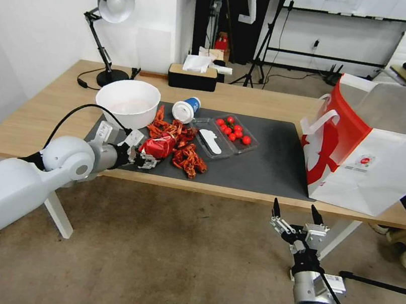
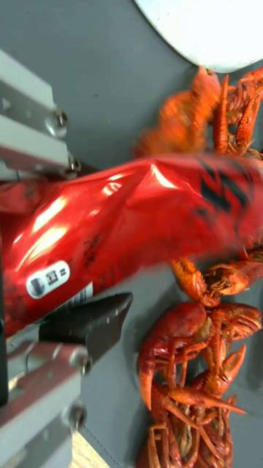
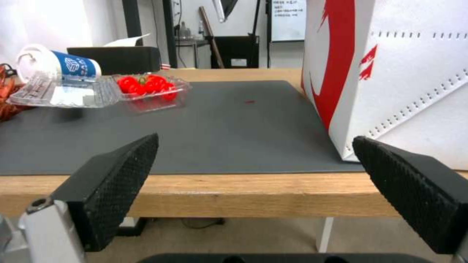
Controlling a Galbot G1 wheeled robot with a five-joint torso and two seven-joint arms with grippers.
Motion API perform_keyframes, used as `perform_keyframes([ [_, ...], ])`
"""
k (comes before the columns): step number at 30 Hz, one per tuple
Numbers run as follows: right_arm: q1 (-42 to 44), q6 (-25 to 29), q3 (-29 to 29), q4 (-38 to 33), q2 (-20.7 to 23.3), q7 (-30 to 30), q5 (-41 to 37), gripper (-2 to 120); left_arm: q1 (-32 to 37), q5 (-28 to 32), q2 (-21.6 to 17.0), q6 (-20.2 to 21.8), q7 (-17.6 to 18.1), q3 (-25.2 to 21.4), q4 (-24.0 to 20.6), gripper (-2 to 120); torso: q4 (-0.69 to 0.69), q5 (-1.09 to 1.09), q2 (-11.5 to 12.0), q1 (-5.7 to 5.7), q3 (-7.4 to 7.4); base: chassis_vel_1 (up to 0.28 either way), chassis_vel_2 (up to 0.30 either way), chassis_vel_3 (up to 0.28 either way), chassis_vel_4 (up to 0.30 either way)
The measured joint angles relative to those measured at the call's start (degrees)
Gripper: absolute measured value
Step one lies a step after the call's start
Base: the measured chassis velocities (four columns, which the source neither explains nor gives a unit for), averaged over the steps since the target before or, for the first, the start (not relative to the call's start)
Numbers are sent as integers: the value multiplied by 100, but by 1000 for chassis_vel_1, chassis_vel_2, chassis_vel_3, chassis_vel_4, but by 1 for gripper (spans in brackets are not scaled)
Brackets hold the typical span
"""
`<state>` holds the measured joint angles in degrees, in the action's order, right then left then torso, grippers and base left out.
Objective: Pick up the trash from the table and place it into the takeout bag.
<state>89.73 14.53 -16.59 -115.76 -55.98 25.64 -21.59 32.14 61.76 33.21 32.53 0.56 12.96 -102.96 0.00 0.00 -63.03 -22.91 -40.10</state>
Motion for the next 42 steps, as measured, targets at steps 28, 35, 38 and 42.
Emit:
perform_keyframes([
  [28, -49, -8, -42, 15, 62, 0, -112, 100, -1557, 524, 115, -670, -559, -247, -490, 25, 2, -2, 0, 0, -1, 0, 0, 0, 0],
  [35, 40, -8, -105, -43, 8, 4, -132, 100, -3524, 510, 1572, -1568, -980, 1263, 589, 25, 1, 0, 1, -1, -1, 0, 0, 0, 0],
  [38, 107, -6, -138, -67, -26, 4, -128, 100, -3944, 472, 2285, -1748, -1014, 1611, 967, 25, -6, 4, 2, -2, -1, 0, 0, 0, 0],
  [42, 187, -2, -180, -73, -63, 5, -114, 100, -4459, 379, 3234, -1857, -1069, 2014, 1625, 25, -3, 5, 2, -2, -1, 0, 0, 0, 0],
])
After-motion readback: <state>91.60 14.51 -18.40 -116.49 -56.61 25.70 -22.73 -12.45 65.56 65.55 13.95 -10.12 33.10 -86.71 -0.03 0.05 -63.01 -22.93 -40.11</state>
